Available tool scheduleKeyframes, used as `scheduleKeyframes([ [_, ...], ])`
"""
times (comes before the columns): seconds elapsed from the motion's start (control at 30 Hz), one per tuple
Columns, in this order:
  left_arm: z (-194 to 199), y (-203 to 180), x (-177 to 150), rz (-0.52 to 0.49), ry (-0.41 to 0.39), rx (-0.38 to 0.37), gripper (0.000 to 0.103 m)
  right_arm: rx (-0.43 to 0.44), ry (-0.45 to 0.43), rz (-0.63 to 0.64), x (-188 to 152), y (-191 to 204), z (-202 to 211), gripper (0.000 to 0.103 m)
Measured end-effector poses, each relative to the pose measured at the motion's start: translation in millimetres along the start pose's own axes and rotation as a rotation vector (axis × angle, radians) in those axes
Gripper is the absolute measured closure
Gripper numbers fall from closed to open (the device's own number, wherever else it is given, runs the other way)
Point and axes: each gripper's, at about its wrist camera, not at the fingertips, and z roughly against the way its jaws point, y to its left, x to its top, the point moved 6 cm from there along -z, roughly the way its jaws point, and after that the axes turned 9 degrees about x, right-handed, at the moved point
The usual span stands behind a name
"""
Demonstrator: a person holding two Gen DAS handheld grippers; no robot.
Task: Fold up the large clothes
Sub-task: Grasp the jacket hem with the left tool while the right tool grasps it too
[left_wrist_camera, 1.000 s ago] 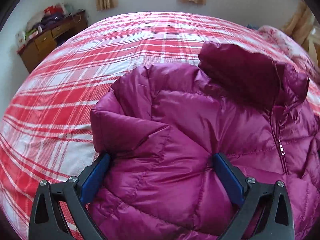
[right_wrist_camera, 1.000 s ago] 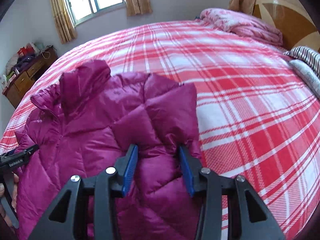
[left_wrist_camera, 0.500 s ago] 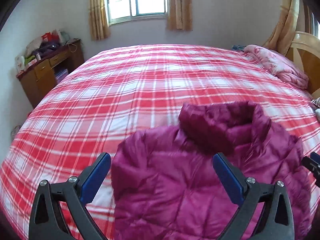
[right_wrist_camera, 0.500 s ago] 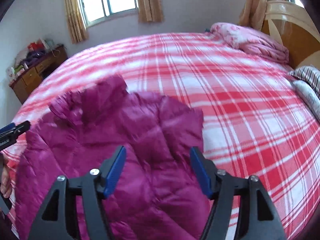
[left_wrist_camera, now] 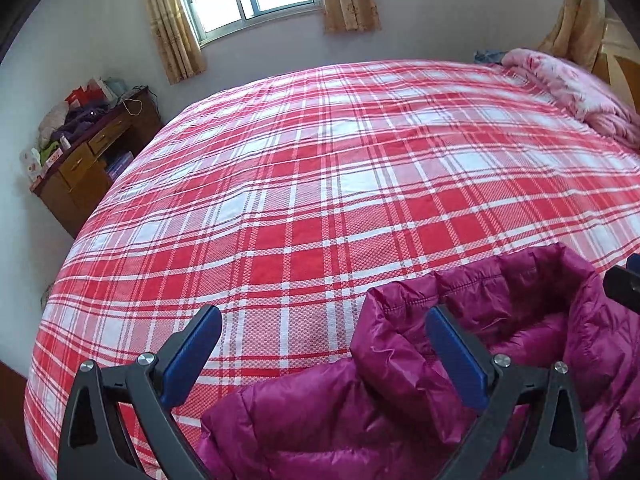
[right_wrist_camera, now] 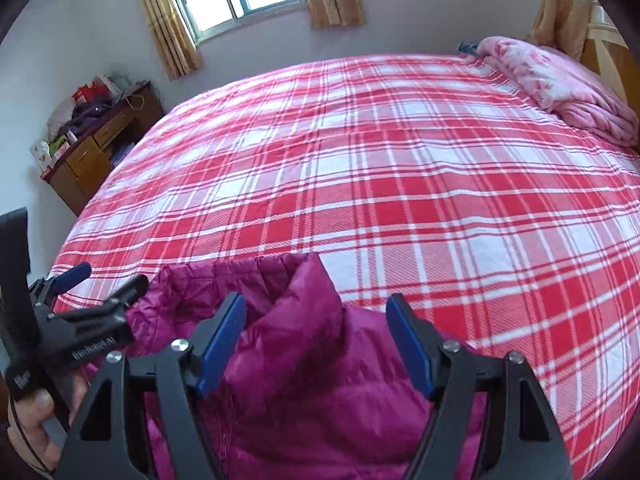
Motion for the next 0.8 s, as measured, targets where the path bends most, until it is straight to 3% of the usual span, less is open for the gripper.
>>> scheduleKeyframes([
  [0.1,-14.8,-8.1,-6.2,-0.032,0.011,0.012,0.001,-0.016,0.054,0.014,-1.0,-2.0,-19.2,0.027],
  [0.13,-17.3,-9.5,-8.8,-0.039,0.007,0.015,0.002,-0.032,0.080,0.027,-2.8,-2.5,-24.2,0.033],
  [0.17,-17.7,-10.2,-11.4,-0.043,-0.002,0.014,0.004,-0.045,0.100,0.044,-4.5,-2.7,-28.3,0.054],
  [0.2,-17.2,-11.9,-14.5,-0.056,-0.010,0.002,0.020,-0.059,0.119,0.075,-7.7,-2.1,-30.9,0.065],
  [0.23,-16.7,-13.6,-17.4,-0.068,-0.006,-0.020,0.047,-0.078,0.113,0.095,-9.2,-2.6,-28.4,0.075],
  [0.27,-15.7,-15.4,-21.4,-0.078,0.007,-0.056,0.062,-0.093,0.101,0.113,-10.7,-2.8,-23.9,0.083],
  [0.3,-13.9,-16.7,-25.0,-0.083,0.020,-0.091,0.085,-0.093,0.095,0.123,-12.1,-3.8,-19.6,0.086],
  [0.47,18.3,-7.3,-40.7,-0.083,-0.053,-0.099,0.089,-0.103,0.034,0.166,-19.9,-7.1,8.9,0.091],
  [0.53,29.8,-8.2,-52.7,-0.099,-0.059,-0.122,0.089,-0.119,0.028,0.182,-27.1,-11.9,11.9,0.092],
  [0.7,38.1,-4.4,-77.0,-0.134,-0.065,-0.089,0.089,-0.119,0.017,0.174,-51.7,-28.3,10.5,0.092],
  [0.8,51.9,3.1,-79.5,-0.095,-0.076,-0.141,0.089,-0.136,0.007,0.215,-64.2,-28.1,9.7,0.093],
])
